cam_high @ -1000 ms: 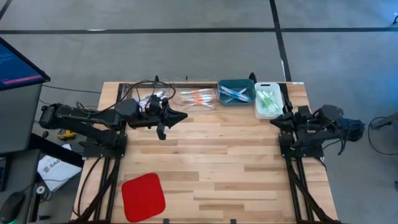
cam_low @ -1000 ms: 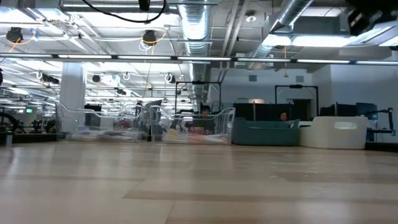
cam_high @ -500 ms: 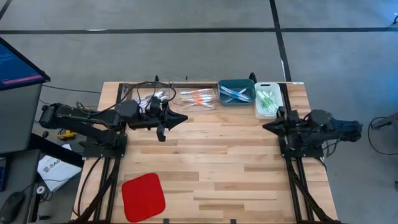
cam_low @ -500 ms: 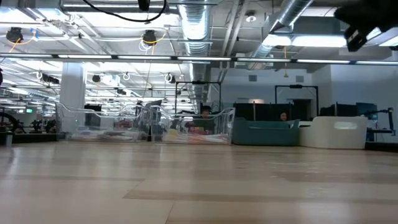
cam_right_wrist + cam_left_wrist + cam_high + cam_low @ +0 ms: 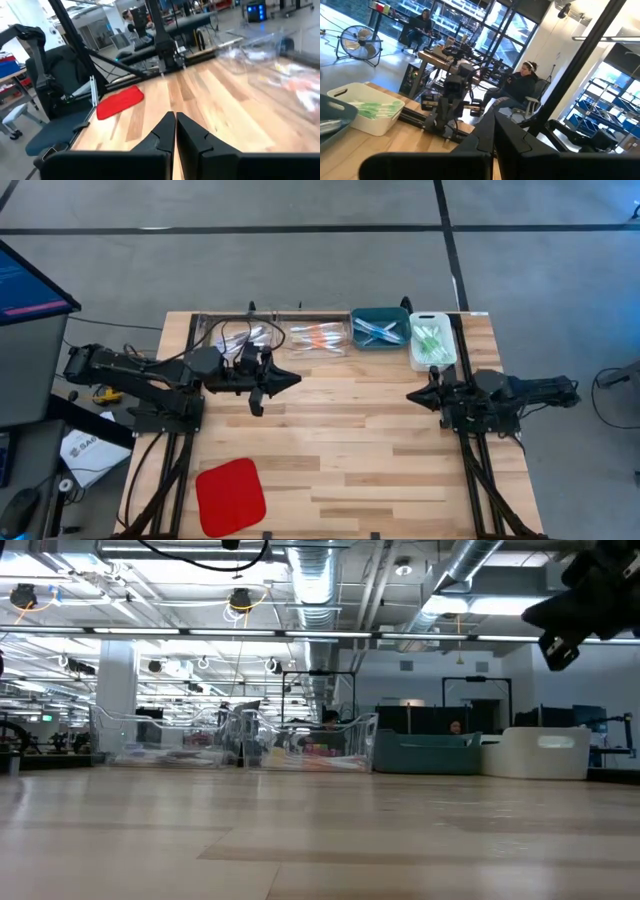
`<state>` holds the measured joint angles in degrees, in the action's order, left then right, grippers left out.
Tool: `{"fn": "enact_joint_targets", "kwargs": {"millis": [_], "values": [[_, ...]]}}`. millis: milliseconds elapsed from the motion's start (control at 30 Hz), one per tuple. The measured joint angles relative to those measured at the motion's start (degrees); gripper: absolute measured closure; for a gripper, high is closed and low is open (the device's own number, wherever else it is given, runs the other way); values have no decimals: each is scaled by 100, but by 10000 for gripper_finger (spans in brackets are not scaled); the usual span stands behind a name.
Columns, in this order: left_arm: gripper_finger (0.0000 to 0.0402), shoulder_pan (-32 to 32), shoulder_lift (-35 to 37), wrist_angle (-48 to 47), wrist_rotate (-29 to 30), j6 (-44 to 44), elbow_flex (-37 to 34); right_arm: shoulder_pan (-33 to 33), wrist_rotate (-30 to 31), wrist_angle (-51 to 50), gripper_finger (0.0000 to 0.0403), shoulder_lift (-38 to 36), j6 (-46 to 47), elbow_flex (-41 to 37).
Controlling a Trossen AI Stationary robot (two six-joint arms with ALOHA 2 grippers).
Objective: Pick & Place Toothbrushes
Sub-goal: Return to Home position
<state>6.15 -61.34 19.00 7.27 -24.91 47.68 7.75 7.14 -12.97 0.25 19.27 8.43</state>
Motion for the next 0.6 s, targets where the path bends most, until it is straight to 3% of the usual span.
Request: {"fn": "enact_joint_targets", "kwargs": {"millis": [600], "values": [[401, 36, 0, -8, -124, 47, 0, -453, 33, -7, 392, 61, 1080, -348]]}}
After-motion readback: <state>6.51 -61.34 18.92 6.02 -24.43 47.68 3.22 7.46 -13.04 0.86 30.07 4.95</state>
